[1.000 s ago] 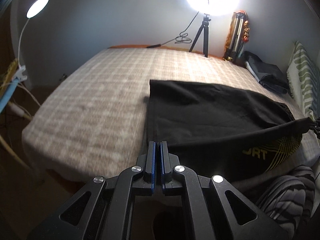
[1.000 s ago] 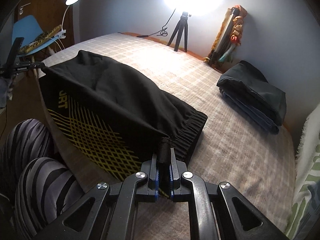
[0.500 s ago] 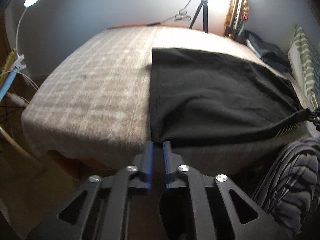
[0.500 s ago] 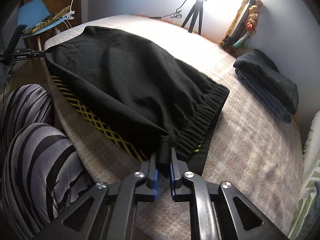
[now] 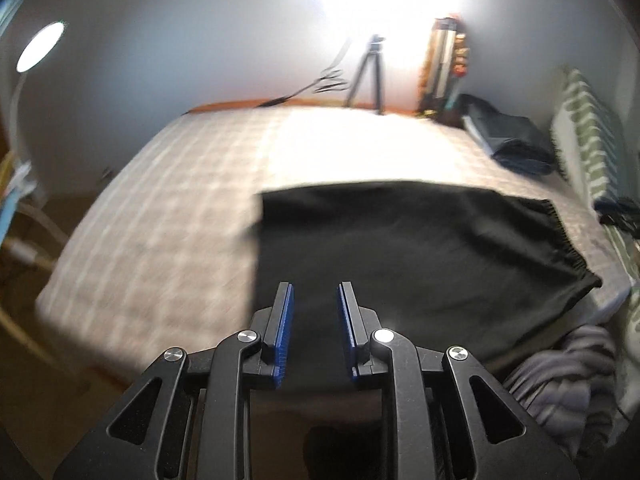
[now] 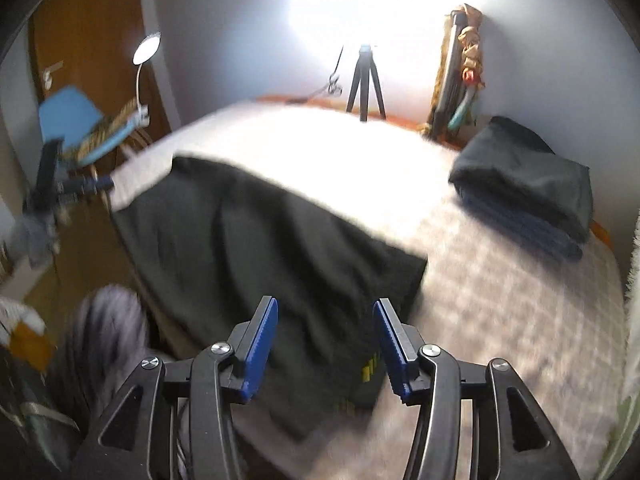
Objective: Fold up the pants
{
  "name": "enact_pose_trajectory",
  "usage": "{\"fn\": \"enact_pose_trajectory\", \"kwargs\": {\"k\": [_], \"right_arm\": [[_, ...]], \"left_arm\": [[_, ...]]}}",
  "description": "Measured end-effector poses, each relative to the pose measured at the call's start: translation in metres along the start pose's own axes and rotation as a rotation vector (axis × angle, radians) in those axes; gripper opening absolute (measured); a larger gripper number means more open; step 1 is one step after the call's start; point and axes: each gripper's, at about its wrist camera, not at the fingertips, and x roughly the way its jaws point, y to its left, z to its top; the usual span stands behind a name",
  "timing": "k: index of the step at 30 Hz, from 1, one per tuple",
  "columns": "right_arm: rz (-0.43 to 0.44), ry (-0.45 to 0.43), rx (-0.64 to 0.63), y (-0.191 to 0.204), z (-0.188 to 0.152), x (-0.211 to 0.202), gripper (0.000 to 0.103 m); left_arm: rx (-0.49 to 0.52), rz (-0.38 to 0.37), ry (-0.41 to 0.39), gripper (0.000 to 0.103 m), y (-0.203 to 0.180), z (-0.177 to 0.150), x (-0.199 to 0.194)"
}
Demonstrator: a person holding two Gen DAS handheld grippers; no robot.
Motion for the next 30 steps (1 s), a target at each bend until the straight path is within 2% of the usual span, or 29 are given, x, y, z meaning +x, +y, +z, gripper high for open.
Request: {"fn": "enact_pose_trajectory", "kwargs": {"k": [2, 5, 8, 14, 18, 20, 21, 23, 28, 30], "right_arm": [[0.012, -0.002, -0.018, 0.002, 0.025, 0.019, 0.052], [0.040, 0.024, -0.064, 0.011, 0.057, 0.059, 0.052], [0.086, 0.057, -0.083, 0.021, 0.079, 0.097, 0.048], [0.183, 0.112, -0.129, 0.042, 0.105, 0.162, 0.047], [0.193, 0.156, -0.180, 0.058, 0.105, 0.199, 0.047], [0.206, 0.171, -0.202, 0.066, 0.100, 0.207, 0.023], [0.200, 0.168, -0.216, 0.070, 0.098, 0.209, 0.021], [0.193, 0.163, -0.249, 0.077, 0.092, 0.206, 0.005], [0.181, 0.108, -0.344, 0.093, 0.076, 0.180, 0.004], [0.198, 0.131, -0.372, 0.099, 0.068, 0.178, 0.005]], "left_arm": [[0.030, -0.039, -0.005, 0.021, -0.021, 0.012, 0.019], [0.087, -0.058, -0.011, 0.023, -0.050, 0.025, 0.047], [0.074, -0.092, 0.003, 0.023, -0.063, 0.033, 0.073], [-0.002, -0.123, 0.039, 0.023, -0.054, 0.049, 0.103], [-0.028, -0.129, 0.022, 0.023, -0.047, 0.066, 0.109], [-0.017, -0.127, 0.010, 0.023, -0.048, 0.076, 0.111], [-0.011, -0.129, 0.001, 0.023, -0.049, 0.082, 0.112], [0.002, -0.133, -0.007, 0.023, -0.053, 0.091, 0.116], [0.037, -0.168, 0.021, 0.023, -0.069, 0.097, 0.131], [0.081, -0.177, 0.052, 0.023, -0.077, 0.088, 0.135]]}}
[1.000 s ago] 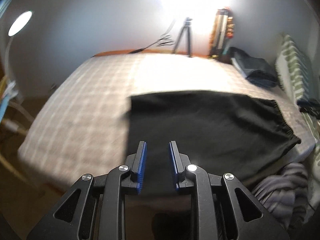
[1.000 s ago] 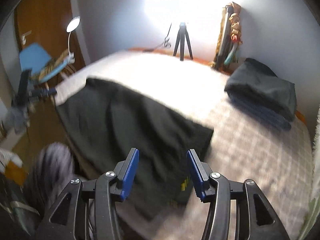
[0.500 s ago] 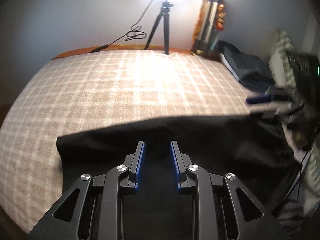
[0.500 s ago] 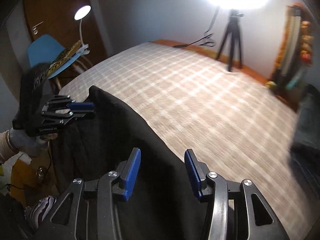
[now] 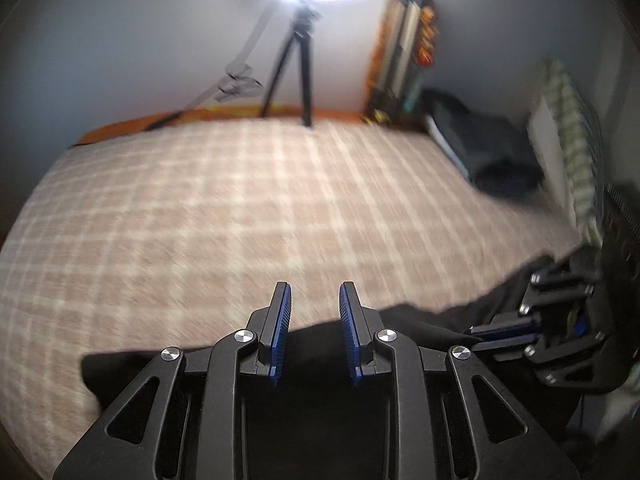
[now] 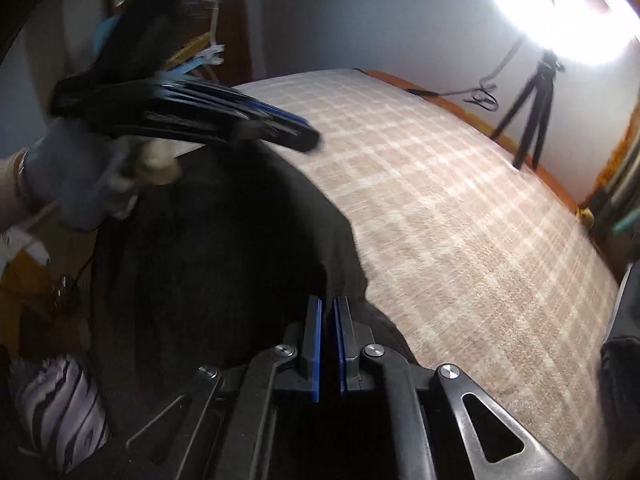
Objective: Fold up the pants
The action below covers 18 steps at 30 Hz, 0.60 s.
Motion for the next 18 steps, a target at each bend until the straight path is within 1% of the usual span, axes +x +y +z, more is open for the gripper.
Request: {"fn": "enact_pose_trajectory", "kwargs": {"k": [1, 3, 4, 5, 8, 10, 12, 15, 16, 17, 18], "right_arm": [[0.012, 0.018, -0.005, 0.002, -0.002, 0.002, 0.010], [0.046, 0.032, 0.002, 0.002, -0.003, 0.003, 0.023], [0.074, 0.022, 0.015, -0.001, -0.002, 0.001, 0.031], [0.097, -0.002, 0.049, -0.008, 0.001, -0.003, 0.038], [0.154, -0.059, 0.225, -0.042, 0.010, -0.006, 0.042], [0.160, -0.042, 0.327, -0.063, 0.015, 0.003, 0.044], [0.210, 0.011, 0.375, -0.076, 0.018, 0.019, 0.044], [0.280, 0.067, 0.411, -0.082, 0.020, 0.040, 0.039], [0.289, 0.070, 0.416, -0.080, 0.020, 0.044, 0.033], [0.294, 0.068, 0.416, -0.078, 0.021, 0.046, 0.025], [0.284, 0.060, 0.407, -0.074, 0.022, 0.045, 0.020]], "left_arm": [[0.026, 0.004, 0.022, 0.023, -0.004, -0.007, 0.004], [0.055, 0.023, 0.048, 0.023, -0.007, -0.019, 0.009], [0.058, 0.032, 0.058, 0.023, -0.006, -0.025, 0.011], [0.056, 0.036, 0.063, 0.023, -0.004, -0.031, 0.012], [0.049, 0.045, 0.063, 0.023, 0.000, -0.039, 0.011], [0.053, 0.050, 0.058, 0.023, -0.001, -0.039, 0.009], [0.065, 0.061, 0.052, 0.023, -0.003, -0.040, 0.008], [0.087, 0.072, 0.036, 0.023, -0.006, -0.043, 0.003], [0.089, 0.084, 0.019, 0.023, -0.006, -0.043, -0.001], [0.086, 0.100, 0.002, 0.023, -0.005, -0.043, -0.007], [0.079, 0.118, -0.020, 0.023, -0.003, -0.042, -0.013]]}}
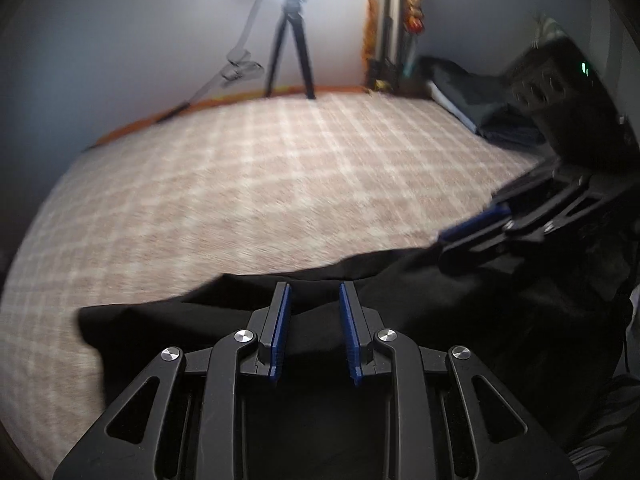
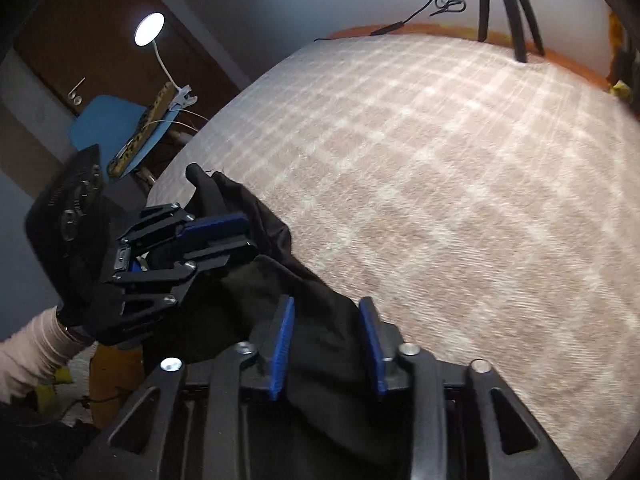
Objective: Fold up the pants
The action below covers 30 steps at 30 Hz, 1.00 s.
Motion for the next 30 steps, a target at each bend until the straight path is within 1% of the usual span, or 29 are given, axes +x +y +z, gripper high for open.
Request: {"fn": "enact_pose_trajectory", "kwargs": {"k": [2, 5, 6, 7, 9, 10, 11, 12, 13, 15, 16, 17, 19, 21, 23, 24, 25, 26, 28, 29, 30], "right_arm": [[-0.051, -0.038, -0.056, 0.012, 0.002, -0.007, 0.008], [-0.117, -0.100, -0.125, 0.026, 0.004, -0.021, 0.001], [-0.145, -0.123, -0.139, 0.027, 0.008, -0.026, 0.000], [-0.208, -0.149, -0.152, 0.026, 0.013, -0.029, 0.000], [-0.317, -0.170, -0.167, 0.021, 0.024, -0.028, 0.000], [-0.352, -0.165, -0.172, 0.020, 0.027, -0.025, 0.000], [-0.378, -0.140, -0.164, 0.014, 0.033, -0.019, 0.003], [-0.381, -0.114, -0.143, 0.008, 0.037, -0.016, 0.004], [-0.381, -0.111, -0.126, 0.007, 0.039, -0.017, 0.007], [-0.348, -0.148, -0.092, 0.002, 0.037, -0.032, 0.015], [-0.322, -0.163, -0.076, 0.002, 0.035, -0.040, 0.025], [-0.295, -0.180, -0.064, 0.003, 0.031, -0.049, 0.031], [-0.253, -0.191, -0.043, 0.008, 0.021, -0.066, 0.031], [-0.224, -0.200, -0.039, 0.015, 0.010, -0.082, 0.031], [-0.235, -0.208, -0.041, 0.025, -0.003, -0.093, 0.032], [-0.235, -0.209, -0.037, 0.027, -0.008, -0.097, 0.033], [-0.237, -0.212, -0.025, 0.027, -0.016, -0.107, 0.036], [-0.241, -0.215, -0.015, 0.027, -0.022, -0.113, 0.039], [-0.262, -0.223, 0.017, 0.024, -0.036, -0.128, 0.040], [-0.277, -0.240, 0.038, 0.021, -0.046, -0.139, 0.040], [-0.288, -0.258, 0.065, 0.017, -0.059, -0.152, 0.041]], "left_arm": [[-0.031, 0.035, -0.040, 0.023, 0.011, -0.001, -0.015], [-0.070, 0.085, -0.074, 0.023, 0.029, -0.006, -0.031], [-0.075, 0.095, -0.073, 0.023, 0.033, -0.007, -0.033], [-0.078, 0.105, -0.066, 0.023, 0.038, -0.010, -0.034], [-0.092, 0.125, -0.043, 0.023, 0.046, -0.013, -0.031], [-0.108, 0.123, -0.025, 0.023, 0.050, -0.014, -0.027], [-0.116, 0.115, -0.016, 0.023, 0.051, -0.014, -0.024], [-0.116, 0.114, -0.003, 0.023, 0.052, -0.015, -0.021], [-0.110, 0.127, 0.004, 0.023, 0.052, -0.013, -0.018], [-0.105, 0.105, -0.001, 0.024, 0.051, -0.010, -0.017], [-0.093, 0.105, 0.005, 0.028, 0.049, -0.005, -0.013], [-0.086, 0.113, 0.007, 0.031, 0.048, -0.003, -0.011], [-0.076, 0.107, 0.022, 0.041, 0.048, 0.003, -0.002], [-0.081, 0.122, 0.064, 0.043, 0.053, 0.003, 0.009], [-0.106, 0.148, 0.107, 0.044, 0.063, -0.004, 0.020], [-0.121, 0.132, 0.091, 0.045, 0.068, -0.007, 0.020], [-0.132, 0.130, 0.087, 0.046, 0.072, -0.008, 0.017], [-0.127, 0.152, 0.092, 0.046, 0.074, -0.009, 0.015], [-0.121, 0.209, 0.092, 0.046, 0.077, -0.009, 0.006], [-0.137, 0.219, 0.080, 0.046, 0.081, -0.010, -0.003], [-0.155, 0.211, 0.068, 0.046, 0.086, -0.011, -0.013]]}}
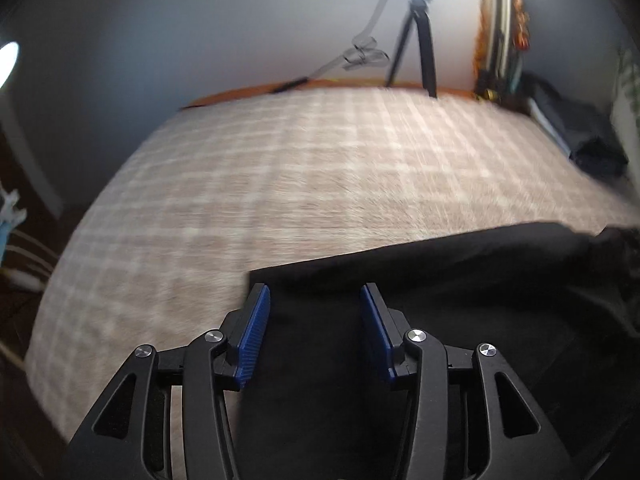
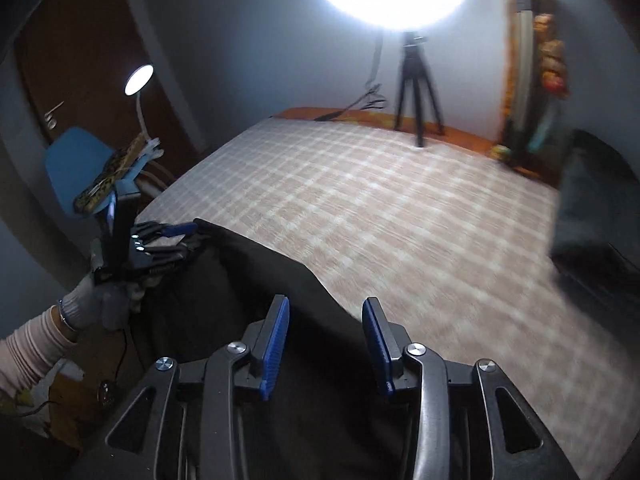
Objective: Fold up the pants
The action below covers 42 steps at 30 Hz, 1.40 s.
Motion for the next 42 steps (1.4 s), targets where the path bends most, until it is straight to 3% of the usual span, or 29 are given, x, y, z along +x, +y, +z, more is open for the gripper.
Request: {"fn": "enact_pose_trajectory", "kwargs": {"k": [2, 4, 9, 13, 18, 22, 24, 26, 32, 40, 42], "right_arm": [[-0.032, -0.017, 0.045, -0.012, -0.014, -0.018, 0.054], [-0.062, -0.028, 0.091, -0.024, -0.033, -0.036, 0.057], [-0.157, -0.031, 0.226, -0.035, -0.086, -0.075, 0.057], [-0.236, -0.029, 0.300, -0.040, -0.117, -0.095, 0.057], [-0.242, 0.027, 0.371, -0.049, -0.146, -0.085, 0.057], [-0.197, 0.086, 0.440, -0.062, -0.169, -0.067, 0.049], [-0.143, 0.070, 0.468, -0.068, -0.171, -0.066, 0.049], [-0.145, 0.042, 0.458, -0.071, -0.168, -0.068, 0.049], [-0.085, -0.031, 0.460, -0.088, -0.129, -0.068, 0.046], [0.007, 0.037, 0.543, -0.126, -0.110, -0.029, 0.043], [-0.003, 0.070, 0.552, -0.131, -0.111, -0.018, 0.043]], "left_arm": [[-0.031, -0.011, -0.030, 0.046, 0.012, -0.003, -0.024], [-0.025, -0.018, -0.054, 0.047, 0.016, -0.006, -0.043], [-0.008, -0.048, -0.108, 0.058, 0.030, -0.026, -0.093], [-0.010, -0.083, -0.104, 0.060, 0.041, -0.041, -0.110], [-0.021, -0.073, -0.090, 0.060, 0.049, -0.064, -0.127], [-0.017, -0.058, -0.079, 0.060, 0.046, -0.076, -0.131], [-0.008, -0.037, -0.087, 0.060, 0.041, -0.081, -0.134], [-0.019, -0.042, -0.095, 0.060, 0.036, -0.085, -0.139], [-0.011, -0.044, -0.091, 0.060, 0.019, -0.086, -0.143], [-0.036, -0.024, -0.063, 0.060, 0.023, -0.083, -0.135], [-0.044, -0.022, -0.054, 0.060, 0.026, -0.081, -0.131]]}}
